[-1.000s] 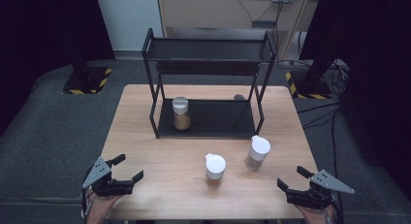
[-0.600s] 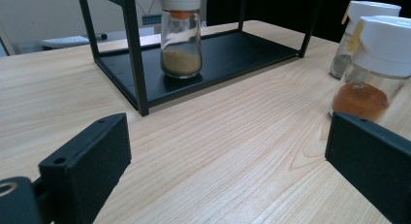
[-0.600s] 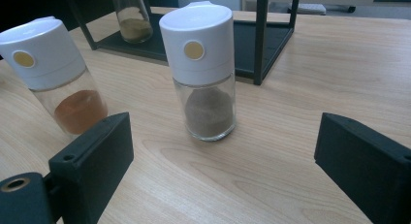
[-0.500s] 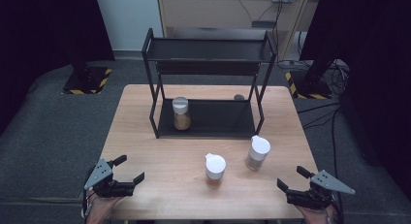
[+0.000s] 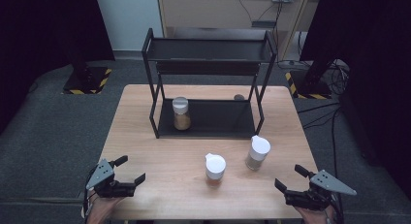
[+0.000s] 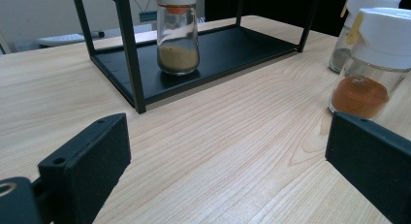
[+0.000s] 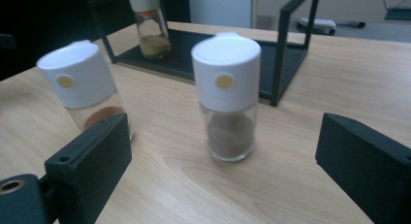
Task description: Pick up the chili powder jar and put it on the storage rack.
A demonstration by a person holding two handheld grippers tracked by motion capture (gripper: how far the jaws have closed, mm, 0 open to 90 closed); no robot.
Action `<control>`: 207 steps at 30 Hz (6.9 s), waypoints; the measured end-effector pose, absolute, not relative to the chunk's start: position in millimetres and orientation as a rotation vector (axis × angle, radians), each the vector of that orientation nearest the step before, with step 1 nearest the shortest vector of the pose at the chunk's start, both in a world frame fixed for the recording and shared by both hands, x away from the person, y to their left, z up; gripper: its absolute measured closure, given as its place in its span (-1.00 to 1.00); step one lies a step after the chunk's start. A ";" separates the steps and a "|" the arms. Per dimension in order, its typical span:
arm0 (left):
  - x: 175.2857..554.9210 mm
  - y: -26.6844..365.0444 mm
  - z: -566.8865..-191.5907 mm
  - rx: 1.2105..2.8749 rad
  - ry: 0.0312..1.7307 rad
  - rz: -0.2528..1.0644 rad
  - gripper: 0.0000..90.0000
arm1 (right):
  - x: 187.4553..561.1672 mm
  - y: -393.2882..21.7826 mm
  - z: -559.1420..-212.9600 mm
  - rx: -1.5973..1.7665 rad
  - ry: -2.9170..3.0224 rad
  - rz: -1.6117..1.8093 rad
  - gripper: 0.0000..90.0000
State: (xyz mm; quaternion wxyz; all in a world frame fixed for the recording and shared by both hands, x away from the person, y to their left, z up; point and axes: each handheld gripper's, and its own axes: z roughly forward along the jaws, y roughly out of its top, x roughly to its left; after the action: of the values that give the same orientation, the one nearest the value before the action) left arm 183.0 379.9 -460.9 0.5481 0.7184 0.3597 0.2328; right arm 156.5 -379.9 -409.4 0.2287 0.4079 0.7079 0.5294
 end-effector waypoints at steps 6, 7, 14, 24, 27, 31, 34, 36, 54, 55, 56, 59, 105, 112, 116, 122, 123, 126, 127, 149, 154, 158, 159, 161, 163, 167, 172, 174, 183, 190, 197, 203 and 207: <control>183.5 379.3 -460.6 1.709 0.854 0.552 -0.97 | 159.1 -372.0 -396.0 1.066 1.970 1.493 -0.87; 183.6 379.2 -460.5 1.711 0.855 0.551 -0.97 | 159.6 -369.4 -393.9 1.058 1.977 1.492 -0.87; 184.2 378.6 -460.2 1.716 0.855 0.548 -0.97 | 167.4 -355.1 -379.5 0.991 2.025 1.509 -0.87; 184.5 378.7 -460.2 1.718 0.854 0.546 -0.97 | 183.5 -332.5 -366.0 0.916 2.095 1.522 -0.87; 184.3 378.5 -459.9 1.721 0.853 0.546 -0.97 | 188.7 -323.9 -363.4 0.889 2.118 1.524 -0.87; 184.9 378.3 -460.0 1.723 0.852 0.543 -0.97 | 195.9 -311.8 -361.4 0.857 2.147 1.533 -0.87; 184.8 378.2 -459.7 1.725 0.850 0.544 -0.97 | 200.2 -306.1 -361.0 0.847 2.163 1.539 -0.87; 185.0 378.3 -459.8 1.725 0.850 0.541 -0.97 | 204.4 -300.3 -361.1 0.837 2.178 1.544 -0.87; 185.8 378.1 -459.6 1.731 0.844 0.534 -0.97 | 234.3 -257.2 -367.0 0.815 2.268 1.551 -0.86; 185.8 378.1 -459.6 1.731 0.845 0.534 -0.97 | 235.5 -255.1 -367.8 0.815 2.272 1.550 -0.86; 185.9 378.2 -459.6 1.731 0.845 0.533 -0.97 | 236.8 -252.9 -368.5 0.814 2.277 1.547 -0.86; 185.9 378.2 -459.5 1.731 0.844 0.533 -0.97 | 239.9 -245.7 -371.0 0.815 2.291 1.532 -0.85; 187.9 378.6 -459.6 1.738 0.838 0.516 -0.97 | 245.1 -208.4 -405.2 0.861 2.309 1.397 -0.32; 187.7 378.7 -459.6 1.737 0.837 0.516 -0.97 | 251.5 -207.4 -392.0 0.827 2.313 1.410 -0.32; 187.7 378.9 -459.6 1.737 0.838 0.516 -0.97 | 258.9 -206.7 -383.0 0.822 2.319 1.422 -0.32; 187.8 378.7 -459.4 1.739 0.838 0.515 -0.97 | 271.0 -202.2 -369.4 0.816 2.321 1.410 -0.32; 187.8 378.8 -459.4 1.740 0.837 0.515 -0.97 | 273.3 -201.4 -367.1 0.817 2.320 1.408 -0.32; 187.9 378.7 -459.3 1.741 0.839 0.514 -0.97 | 280.2 -199.1 -360.6 0.820 2.314 1.408 -0.32; 188.0 378.6 -459.2 1.742 0.839 0.513 -0.97 | 282.2 -197.8 -358.4 0.820 2.311 1.406 -0.32; 188.8 377.7 -458.8 1.753 0.835 0.512 -0.97 | 334.7 -167.0 -319.9 0.861 2.230 1.386 -0.32; 188.8 377.5 -458.7 1.754 0.834 0.512 -0.97 | 346.4 -162.1 -319.0 0.897 2.209 1.364 -0.32; 189.0 377.3 -458.6 1.756 0.834 0.511 -0.97 | 356.3 -158.8 -322.7 0.930 2.188 1.350 -0.32; 189.0 377.4 -458.6 1.756 0.834 0.511 -0.97 | 358.2 -156.8 -323.3 0.935 2.183 1.339 -0.32; 189.1 377.5 -458.7 1.755 0.835 0.510 -0.97 | 362.9 -153.5 -325.1 0.949 2.172 1.319 -0.32; 189.1 377.6 -458.8 1.754 0.835 0.509 -0.97 | 368.2 -151.2 -327.1 0.963 2.164 1.307 -0.32; 189.5 377.7 -459.0 1.755 0.835 0.507 -0.97 | 379.2 -146.8 -332.4 1.000 2.131 1.298 -0.32; 189.9 377.5 -459.1 1.757 0.835 0.505 -0.97 | 391.3 -141.2 -337.7 1.033 2.107 1.295 -0.32; 189.9 377.4 -459.0 1.758 0.836 0.505 -0.97 | 394.8 -138.3 -340.6 1.036 2.095 1.286 -0.32; 190.2 377.4 -459.2 1.758 0.834 0.504 -0.97 | 405.6 -133.0 -361.4 1.068 2.068 1.277 -0.32; 190.4 377.3 -459.2 1.759 0.836 0.503 -0.97 | 409.6 -130.1 -378.2 1.081 2.068 1.270 -0.32; 190.4 377.3 -459.1 1.760 0.835 0.504 -0.97 | 414.4 -127.7 -392.5 1.090 2.084 1.264 -0.32; 190.4 377.1 -459.2 1.761 0.833 0.504 -0.97 | 415.8 -127.3 -395.6 1.091 2.090 1.265 -0.32; 190.3 377.1 -459.1 1.761 0.833 0.504 -0.97 | 416.3 -128.1 -397.6 1.096 2.090 1.271 -0.32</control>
State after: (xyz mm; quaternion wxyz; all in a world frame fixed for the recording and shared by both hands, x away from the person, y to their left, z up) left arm 190.3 377.1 -459.1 0.5351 0.7393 0.3497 0.2116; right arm 416.3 -128.1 -397.6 0.2288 0.3980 0.7591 0.4616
